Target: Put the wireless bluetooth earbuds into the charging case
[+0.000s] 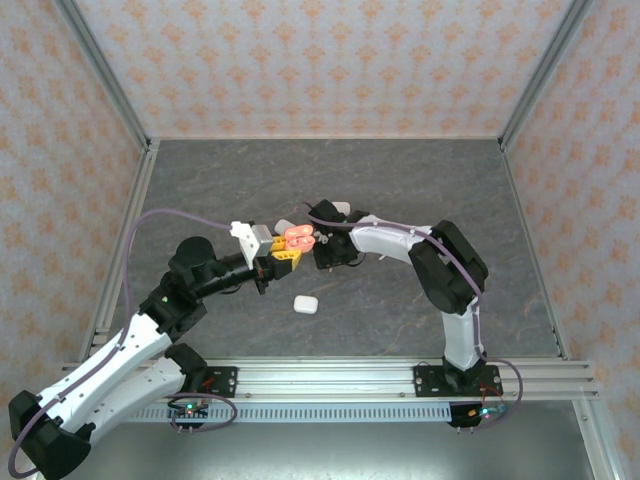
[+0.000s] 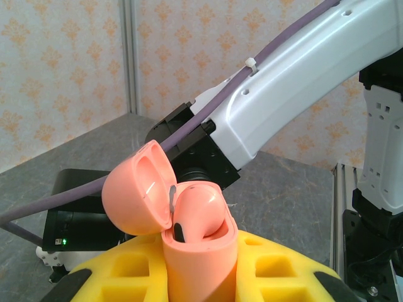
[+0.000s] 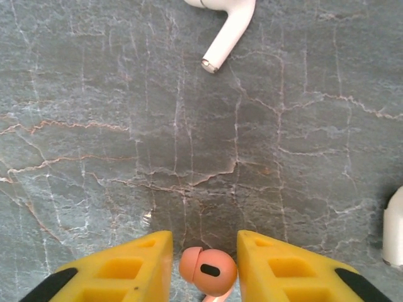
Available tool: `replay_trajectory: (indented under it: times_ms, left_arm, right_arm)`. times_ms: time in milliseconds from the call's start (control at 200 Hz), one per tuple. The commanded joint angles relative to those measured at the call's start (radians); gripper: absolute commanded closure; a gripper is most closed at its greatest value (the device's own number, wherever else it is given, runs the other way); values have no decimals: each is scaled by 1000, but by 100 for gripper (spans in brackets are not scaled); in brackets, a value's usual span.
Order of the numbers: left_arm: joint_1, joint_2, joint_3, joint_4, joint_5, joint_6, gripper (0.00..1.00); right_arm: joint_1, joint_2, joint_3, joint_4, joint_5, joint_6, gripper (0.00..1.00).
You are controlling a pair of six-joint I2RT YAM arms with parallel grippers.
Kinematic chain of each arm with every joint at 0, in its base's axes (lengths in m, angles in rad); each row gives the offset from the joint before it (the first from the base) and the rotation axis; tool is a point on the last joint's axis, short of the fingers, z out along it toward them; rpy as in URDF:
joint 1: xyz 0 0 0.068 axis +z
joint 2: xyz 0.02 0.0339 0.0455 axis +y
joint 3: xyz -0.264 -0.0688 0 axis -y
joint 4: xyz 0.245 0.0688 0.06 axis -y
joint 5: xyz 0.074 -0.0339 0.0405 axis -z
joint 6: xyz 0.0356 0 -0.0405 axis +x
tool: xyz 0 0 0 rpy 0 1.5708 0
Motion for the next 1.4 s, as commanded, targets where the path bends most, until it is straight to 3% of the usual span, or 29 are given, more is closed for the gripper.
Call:
replay_trajectory:
  times_ms: [0,355,801,1011,1201,1396]
  left_arm:
    - [-1,-6,-10,3,-3,20,100]
    - [-2,-5,-24,21,-26,5,100]
    - [-1,78,-125,276,-48,-153,100]
    - [-3,188,-115,376,-24,-206,100]
    - [-3,277,-76,402,-5,-229,100]
    - [-11,328,-60,442,14,-244,100]
  right_arm:
    - [13,21,9,-54,12,-9,71]
    - [14,-118,-56,-13,65,-25,76]
    - [-15,-590,-190,73,197,-18,76]
    - [-14,-777,-205,143,168,-18,76]
    - [56,-850,-213,211,225,-30,76]
    - [136,-825,-203,262,283,-57,76]
